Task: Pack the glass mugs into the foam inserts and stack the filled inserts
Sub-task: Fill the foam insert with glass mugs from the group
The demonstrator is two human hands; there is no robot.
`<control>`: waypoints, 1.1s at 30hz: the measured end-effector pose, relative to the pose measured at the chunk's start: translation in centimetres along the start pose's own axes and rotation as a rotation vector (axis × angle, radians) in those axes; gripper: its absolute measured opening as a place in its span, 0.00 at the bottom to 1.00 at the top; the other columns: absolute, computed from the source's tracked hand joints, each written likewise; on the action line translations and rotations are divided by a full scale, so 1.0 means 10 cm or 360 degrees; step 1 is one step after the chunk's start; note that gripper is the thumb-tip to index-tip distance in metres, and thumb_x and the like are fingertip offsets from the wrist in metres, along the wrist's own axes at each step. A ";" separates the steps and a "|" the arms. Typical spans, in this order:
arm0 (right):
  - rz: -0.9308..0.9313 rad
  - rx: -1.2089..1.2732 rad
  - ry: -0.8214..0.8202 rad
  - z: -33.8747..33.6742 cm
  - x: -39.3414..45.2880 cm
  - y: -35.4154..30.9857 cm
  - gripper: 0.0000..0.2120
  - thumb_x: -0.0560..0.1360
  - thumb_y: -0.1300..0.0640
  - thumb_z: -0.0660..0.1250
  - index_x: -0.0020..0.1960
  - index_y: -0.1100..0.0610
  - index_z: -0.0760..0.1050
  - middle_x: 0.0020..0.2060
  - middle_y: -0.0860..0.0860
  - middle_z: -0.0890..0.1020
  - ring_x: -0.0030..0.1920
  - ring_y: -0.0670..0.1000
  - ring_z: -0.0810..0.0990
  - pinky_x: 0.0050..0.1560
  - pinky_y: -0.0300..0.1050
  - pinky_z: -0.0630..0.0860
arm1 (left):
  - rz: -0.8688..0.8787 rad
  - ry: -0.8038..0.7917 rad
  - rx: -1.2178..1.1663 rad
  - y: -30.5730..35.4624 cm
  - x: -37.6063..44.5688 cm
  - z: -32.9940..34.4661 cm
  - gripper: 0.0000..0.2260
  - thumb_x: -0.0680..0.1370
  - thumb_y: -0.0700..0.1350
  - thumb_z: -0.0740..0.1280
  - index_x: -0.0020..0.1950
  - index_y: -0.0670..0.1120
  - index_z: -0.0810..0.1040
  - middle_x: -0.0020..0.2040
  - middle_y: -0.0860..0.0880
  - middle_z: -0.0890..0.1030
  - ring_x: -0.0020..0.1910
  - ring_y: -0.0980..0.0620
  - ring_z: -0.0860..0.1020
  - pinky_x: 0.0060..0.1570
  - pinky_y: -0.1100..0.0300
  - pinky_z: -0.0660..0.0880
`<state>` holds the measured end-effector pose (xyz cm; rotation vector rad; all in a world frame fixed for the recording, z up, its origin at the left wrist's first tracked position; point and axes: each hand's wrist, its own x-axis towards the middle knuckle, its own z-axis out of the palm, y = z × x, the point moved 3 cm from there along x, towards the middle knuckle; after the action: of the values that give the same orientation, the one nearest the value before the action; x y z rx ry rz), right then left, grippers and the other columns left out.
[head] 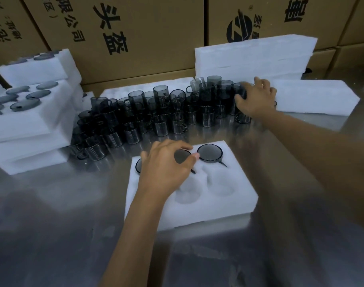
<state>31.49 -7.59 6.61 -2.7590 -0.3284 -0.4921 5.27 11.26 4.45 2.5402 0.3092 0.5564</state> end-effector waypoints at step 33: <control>-0.0477 0.1976 -0.0220 -0.73 -2.09 -0.66 0.12 0.71 0.72 0.69 0.47 0.60 0.70 0.61 0.51 0.80 0.59 0.51 0.80 0.59 0.46 0.77 | 0.0257 -0.0285 -0.0914 0.37 -0.19 -0.18 0.37 0.70 0.42 0.79 0.75 0.54 0.68 0.62 0.54 0.80 0.61 0.59 0.77 0.62 0.60 0.74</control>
<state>8.37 -7.50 7.19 -1.5319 -0.7636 -0.0710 3.16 8.37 7.21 2.0425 -0.1127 0.3997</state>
